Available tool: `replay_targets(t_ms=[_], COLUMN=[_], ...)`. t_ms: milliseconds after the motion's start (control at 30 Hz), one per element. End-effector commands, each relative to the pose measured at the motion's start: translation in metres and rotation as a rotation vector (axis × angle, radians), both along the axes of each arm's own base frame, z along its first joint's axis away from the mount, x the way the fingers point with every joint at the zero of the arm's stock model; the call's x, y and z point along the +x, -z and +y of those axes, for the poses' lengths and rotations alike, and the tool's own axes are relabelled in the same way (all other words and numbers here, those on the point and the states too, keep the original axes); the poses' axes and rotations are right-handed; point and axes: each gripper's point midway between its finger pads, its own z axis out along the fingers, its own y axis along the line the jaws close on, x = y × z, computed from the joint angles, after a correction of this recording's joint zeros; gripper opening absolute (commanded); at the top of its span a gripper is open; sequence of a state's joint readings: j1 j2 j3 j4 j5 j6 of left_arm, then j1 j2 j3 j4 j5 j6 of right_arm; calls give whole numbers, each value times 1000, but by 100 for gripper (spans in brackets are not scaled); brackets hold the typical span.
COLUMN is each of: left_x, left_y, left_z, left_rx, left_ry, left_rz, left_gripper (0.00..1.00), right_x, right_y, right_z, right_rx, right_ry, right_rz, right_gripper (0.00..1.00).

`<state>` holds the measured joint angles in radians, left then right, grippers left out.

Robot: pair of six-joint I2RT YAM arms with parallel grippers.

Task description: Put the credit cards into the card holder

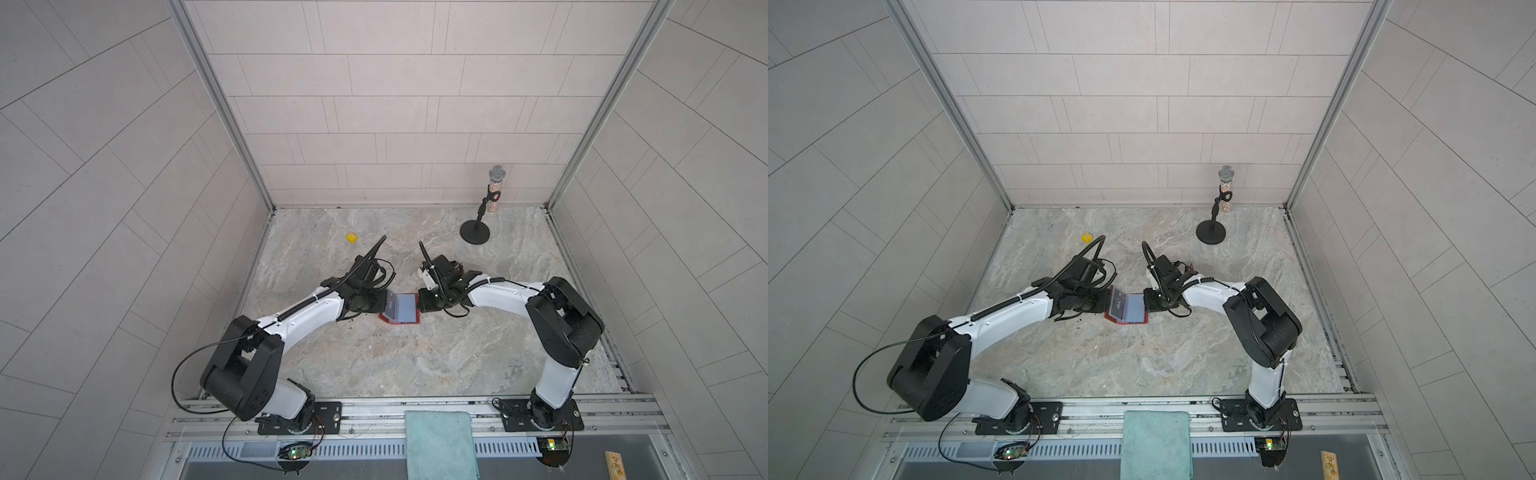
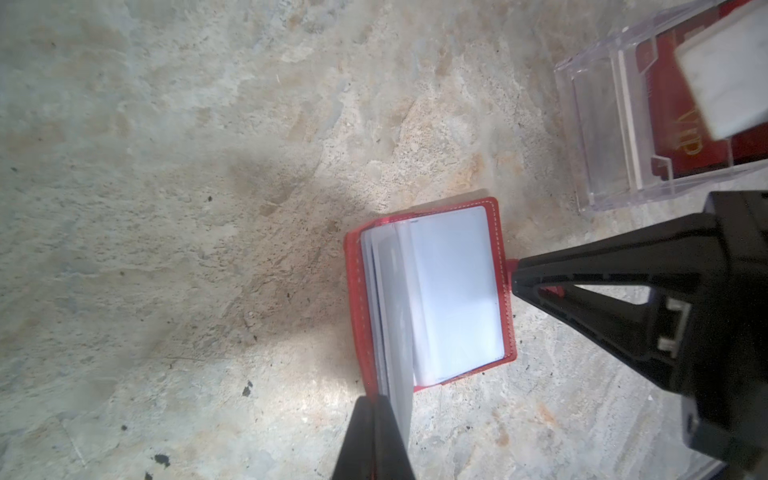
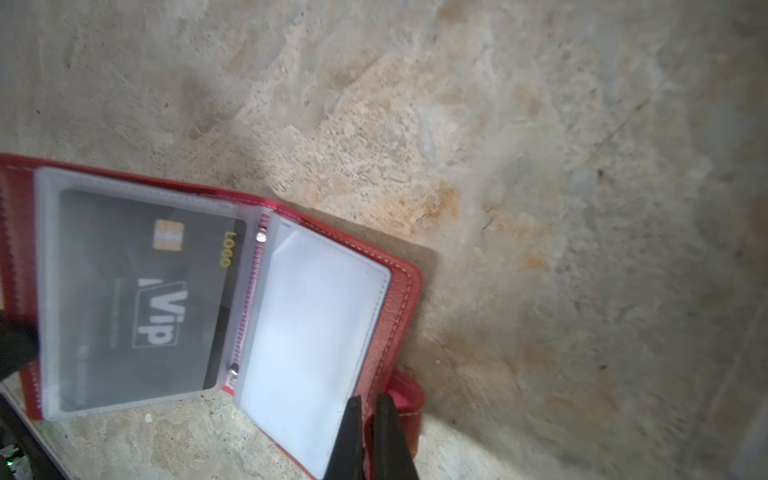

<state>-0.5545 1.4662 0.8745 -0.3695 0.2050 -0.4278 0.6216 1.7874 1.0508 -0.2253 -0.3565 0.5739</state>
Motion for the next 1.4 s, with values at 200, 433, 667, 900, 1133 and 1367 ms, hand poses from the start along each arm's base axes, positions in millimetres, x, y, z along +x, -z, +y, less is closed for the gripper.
replay_targets(t_ms=[200, 433, 667, 900, 1133, 1367], left_x=[1, 1, 2, 0, -2, -3], left_y=[2, -1, -7, -11, -9, -6], left_z=[-30, -48, -54, -64, -78, -99], left_rx=[91, 95, 87, 92, 85, 19], left_ry=[61, 95, 106, 147, 182, 211], left_rz=[-19, -33, -50, -57, -47, -27], left_gripper=[4, 7, 0, 0, 3, 4], right_x=[5, 6, 7, 9, 9, 9], right_y=[-16, -17, -19, -20, -19, -25], right_z=[0, -1, 3, 1, -4, -15], right_rx=[99, 115, 140, 143, 149, 148], right_ry=[27, 34, 29, 42, 62, 91], right_rz=[-23, -20, -14, -19, -17, -40], right_gripper=[0, 0, 0, 0, 0, 0])
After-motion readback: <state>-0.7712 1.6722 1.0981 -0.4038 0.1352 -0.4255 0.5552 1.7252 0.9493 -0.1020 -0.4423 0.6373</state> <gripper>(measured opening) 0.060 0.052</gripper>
